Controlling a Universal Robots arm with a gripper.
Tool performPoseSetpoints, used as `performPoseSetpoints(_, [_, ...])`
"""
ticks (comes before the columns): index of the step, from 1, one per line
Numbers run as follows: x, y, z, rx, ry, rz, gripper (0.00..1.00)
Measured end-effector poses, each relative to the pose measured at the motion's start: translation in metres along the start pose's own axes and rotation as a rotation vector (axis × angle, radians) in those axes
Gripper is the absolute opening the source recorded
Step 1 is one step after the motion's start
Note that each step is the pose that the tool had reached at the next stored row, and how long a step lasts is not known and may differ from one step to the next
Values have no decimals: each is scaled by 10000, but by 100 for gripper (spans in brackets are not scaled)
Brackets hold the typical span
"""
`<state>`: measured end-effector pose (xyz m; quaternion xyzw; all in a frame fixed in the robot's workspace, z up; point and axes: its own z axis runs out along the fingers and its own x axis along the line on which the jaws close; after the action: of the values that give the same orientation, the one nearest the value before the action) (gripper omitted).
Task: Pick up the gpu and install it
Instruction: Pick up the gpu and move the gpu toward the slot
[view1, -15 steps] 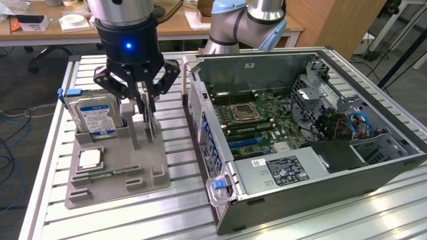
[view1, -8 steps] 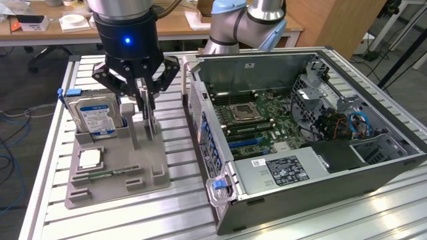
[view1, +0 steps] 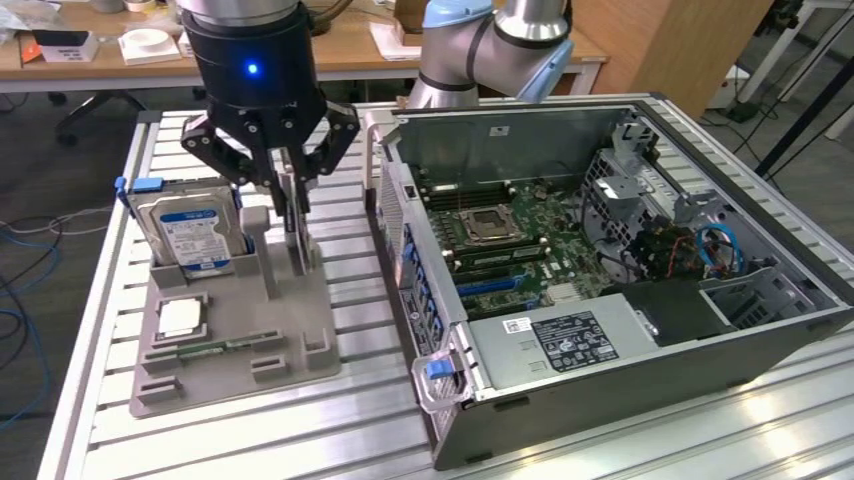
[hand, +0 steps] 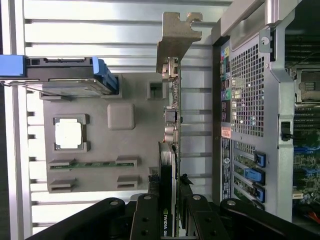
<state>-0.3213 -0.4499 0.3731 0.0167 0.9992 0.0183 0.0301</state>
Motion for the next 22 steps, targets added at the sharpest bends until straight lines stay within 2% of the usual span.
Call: performPoseSetpoints(22, [-3,7,-176,4,-2,64,26])
